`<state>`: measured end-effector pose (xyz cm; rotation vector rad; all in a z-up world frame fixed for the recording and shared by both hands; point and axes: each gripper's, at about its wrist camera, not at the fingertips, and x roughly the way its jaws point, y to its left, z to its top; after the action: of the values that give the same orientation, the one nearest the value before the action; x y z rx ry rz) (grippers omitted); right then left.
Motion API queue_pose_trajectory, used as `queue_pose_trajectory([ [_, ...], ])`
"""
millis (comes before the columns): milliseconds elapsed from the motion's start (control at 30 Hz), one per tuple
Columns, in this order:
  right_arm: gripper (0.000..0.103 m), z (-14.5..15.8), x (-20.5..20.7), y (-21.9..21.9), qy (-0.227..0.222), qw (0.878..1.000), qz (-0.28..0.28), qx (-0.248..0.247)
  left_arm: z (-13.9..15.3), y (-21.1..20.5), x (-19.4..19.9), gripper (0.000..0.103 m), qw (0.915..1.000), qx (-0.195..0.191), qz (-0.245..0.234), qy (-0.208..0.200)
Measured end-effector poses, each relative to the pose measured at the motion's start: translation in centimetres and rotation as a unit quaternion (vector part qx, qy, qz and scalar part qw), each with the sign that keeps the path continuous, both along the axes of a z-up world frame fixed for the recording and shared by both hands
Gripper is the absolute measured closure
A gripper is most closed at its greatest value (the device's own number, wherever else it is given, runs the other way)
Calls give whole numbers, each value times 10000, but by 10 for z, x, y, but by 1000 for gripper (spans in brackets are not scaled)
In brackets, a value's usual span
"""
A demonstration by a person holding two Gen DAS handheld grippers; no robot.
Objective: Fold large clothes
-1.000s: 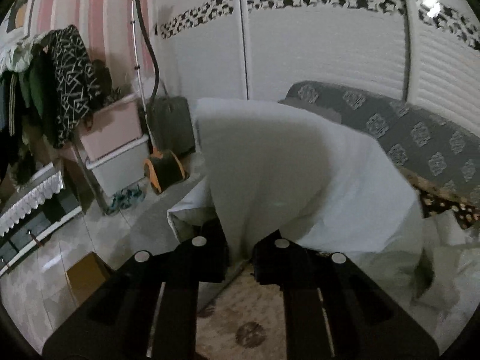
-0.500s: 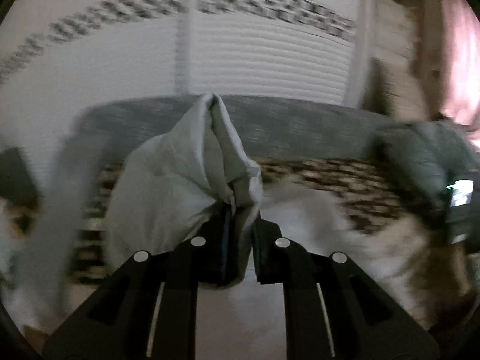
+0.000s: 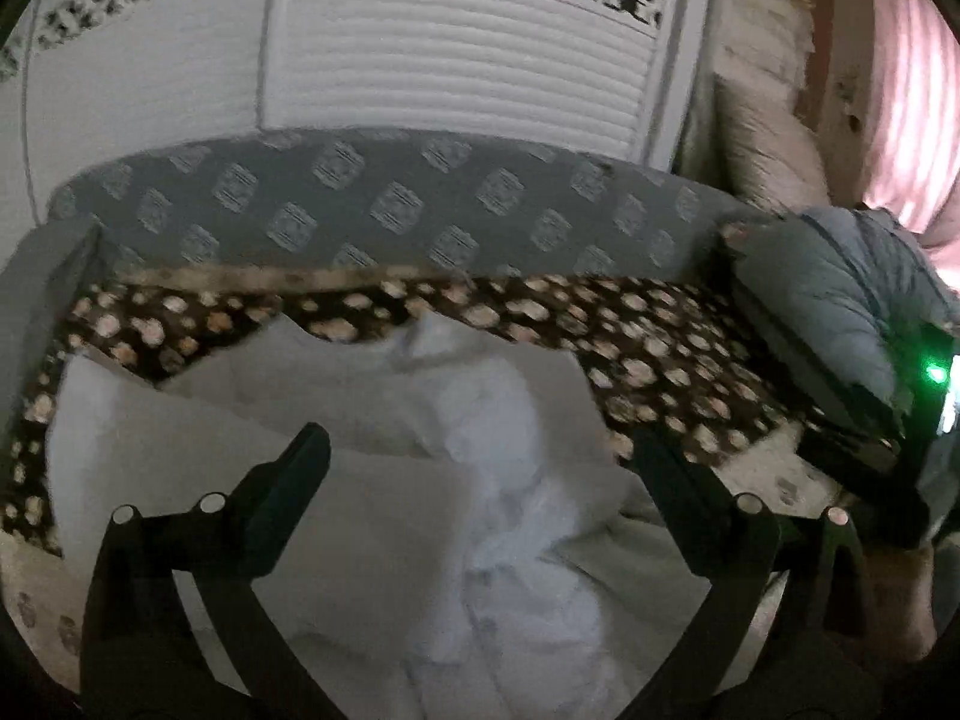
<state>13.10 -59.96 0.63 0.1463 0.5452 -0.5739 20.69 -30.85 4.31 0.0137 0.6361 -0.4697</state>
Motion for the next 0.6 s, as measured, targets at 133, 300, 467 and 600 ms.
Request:
queue_pose_trajectory([
  [133, 2, -18, 12, 1, 176, 9993, 187, 274, 10, 27, 10, 3, 9986, 317, 292, -298],
  [300, 2, -34, 29, 44, 347, 9956, 778, 379, 16, 92, 8, 3, 9929, 847, 732, -395],
  [467, 2, -57, 50, 105, 585, 9836, 1527, 759, 20, 186, 1, 3, 9822, 875, 1514, -679],
  [600, 2, -68, 60, 150, 747, 9791, 1765, 674, -1, 243, 4, 3, 9590, 1068, 2431, -990],
])
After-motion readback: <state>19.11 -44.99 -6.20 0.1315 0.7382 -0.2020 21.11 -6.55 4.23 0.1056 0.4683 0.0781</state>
